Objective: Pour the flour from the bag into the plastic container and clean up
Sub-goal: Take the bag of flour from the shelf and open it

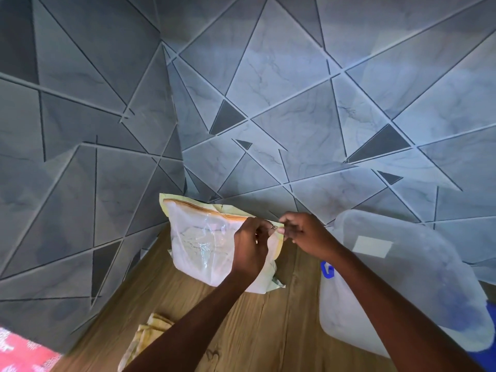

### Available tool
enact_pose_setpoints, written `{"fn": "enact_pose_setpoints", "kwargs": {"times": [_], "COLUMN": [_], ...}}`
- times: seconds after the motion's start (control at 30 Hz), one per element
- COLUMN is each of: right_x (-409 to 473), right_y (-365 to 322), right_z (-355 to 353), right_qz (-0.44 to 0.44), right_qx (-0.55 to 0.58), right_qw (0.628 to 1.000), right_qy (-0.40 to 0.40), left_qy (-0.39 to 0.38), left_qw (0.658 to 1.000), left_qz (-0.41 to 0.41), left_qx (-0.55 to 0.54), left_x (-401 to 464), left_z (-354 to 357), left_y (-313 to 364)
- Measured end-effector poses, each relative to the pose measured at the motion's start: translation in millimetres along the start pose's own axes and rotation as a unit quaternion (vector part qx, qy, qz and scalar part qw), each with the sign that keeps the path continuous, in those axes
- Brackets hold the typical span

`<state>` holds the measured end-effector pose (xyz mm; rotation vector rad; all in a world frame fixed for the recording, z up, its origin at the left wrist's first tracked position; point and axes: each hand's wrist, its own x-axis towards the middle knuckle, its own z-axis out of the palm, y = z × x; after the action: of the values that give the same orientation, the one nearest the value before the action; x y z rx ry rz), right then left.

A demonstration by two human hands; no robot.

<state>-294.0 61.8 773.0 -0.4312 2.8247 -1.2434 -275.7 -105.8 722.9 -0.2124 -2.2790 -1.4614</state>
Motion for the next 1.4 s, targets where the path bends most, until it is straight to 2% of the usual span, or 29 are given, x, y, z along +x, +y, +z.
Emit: {"fn": "enact_pose_setpoints", "kwargs": {"times": [0.13,0.27,0.4,0.53,0.63,0.83,1.07,1.23,1.4], "right_x": [-2,-3,2,9,10,5,35,47,36], "right_y": [-1,-1,-7,-19,-24,-27,-59,-73,-48], "right_z": [2,0,5,23,30,23,52,63,40], "right_qz": [-0.038,-0.038,-0.033,-0.053,-0.074,-0.027,-0.077,-0.044,0.029], "right_qx": [-0.056,-0.092,-0.092,-0.167,-0.24,-0.299,-0.39,-0.389,-0.372], "right_qw": [0.997,0.994,0.993,0.983,0.966,0.952,0.917,0.92,0.928], "right_qy": [0.041,0.055,0.071,0.049,0.061,0.049,0.002,-0.003,-0.007], "left_qy": [-0.014,0.032,0.034,0.03,0.018,0.05,0.04,0.007,0.07], "left_qw": [0.997,0.995,0.996,0.996,0.995,0.989,0.989,0.984,0.972], "left_qz": [0.045,0.025,0.025,0.032,0.037,-0.017,0.023,0.036,-0.033], "left_qx": [0.055,0.091,0.083,0.078,0.089,0.14,0.142,0.172,0.22], "left_x": [5,18,23,21,20,32,34,44,65], "left_z": [-9,-28,-37,-40,-44,-79,-84,-94,-127], "left_y": [-3,-13,-17,-14,-18,-53,-50,-59,-78]}}
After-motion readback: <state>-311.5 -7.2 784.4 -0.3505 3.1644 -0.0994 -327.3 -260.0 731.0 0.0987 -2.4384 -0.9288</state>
